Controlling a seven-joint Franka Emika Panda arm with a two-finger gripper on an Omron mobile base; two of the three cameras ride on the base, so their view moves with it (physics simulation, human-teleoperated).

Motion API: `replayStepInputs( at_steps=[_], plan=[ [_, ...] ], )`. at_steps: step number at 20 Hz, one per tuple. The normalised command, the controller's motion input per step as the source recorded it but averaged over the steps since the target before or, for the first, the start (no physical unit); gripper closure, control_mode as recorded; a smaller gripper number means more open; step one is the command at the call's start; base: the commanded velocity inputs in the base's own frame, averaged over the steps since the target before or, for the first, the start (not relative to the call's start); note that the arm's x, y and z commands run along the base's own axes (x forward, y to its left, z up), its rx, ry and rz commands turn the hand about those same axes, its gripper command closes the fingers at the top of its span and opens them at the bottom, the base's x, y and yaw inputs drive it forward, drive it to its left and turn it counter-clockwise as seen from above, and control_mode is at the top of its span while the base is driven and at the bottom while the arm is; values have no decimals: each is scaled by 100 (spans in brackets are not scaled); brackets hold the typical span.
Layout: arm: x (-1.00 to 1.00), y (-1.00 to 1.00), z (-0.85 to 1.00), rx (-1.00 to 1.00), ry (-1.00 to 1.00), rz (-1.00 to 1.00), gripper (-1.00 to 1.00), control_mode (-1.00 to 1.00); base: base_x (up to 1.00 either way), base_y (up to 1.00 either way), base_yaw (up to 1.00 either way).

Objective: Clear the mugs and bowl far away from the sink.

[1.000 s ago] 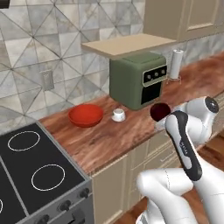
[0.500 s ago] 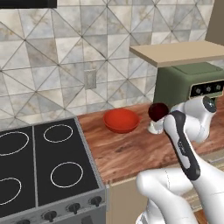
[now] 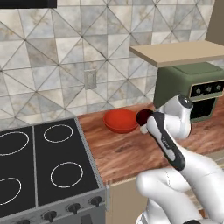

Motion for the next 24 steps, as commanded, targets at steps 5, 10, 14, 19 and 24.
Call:
replayStepInputs(
  at_steps=[5, 10, 14, 19, 24],
  plan=[
    [44, 29, -55, -3, 44, 3, 100, -100, 0, 0, 0],
    [15, 8, -62, 0, 23, 5, 100, -100, 0, 0, 0],
    [21, 14, -68, 0, 23, 6, 100, -100, 0, 0, 0],
    [50, 22, -54, 0, 11, 5, 100, -100, 0, 0, 0],
    [51, 18, -48, -2, 3, 1, 100, -100, 0, 0, 0]
  ],
)
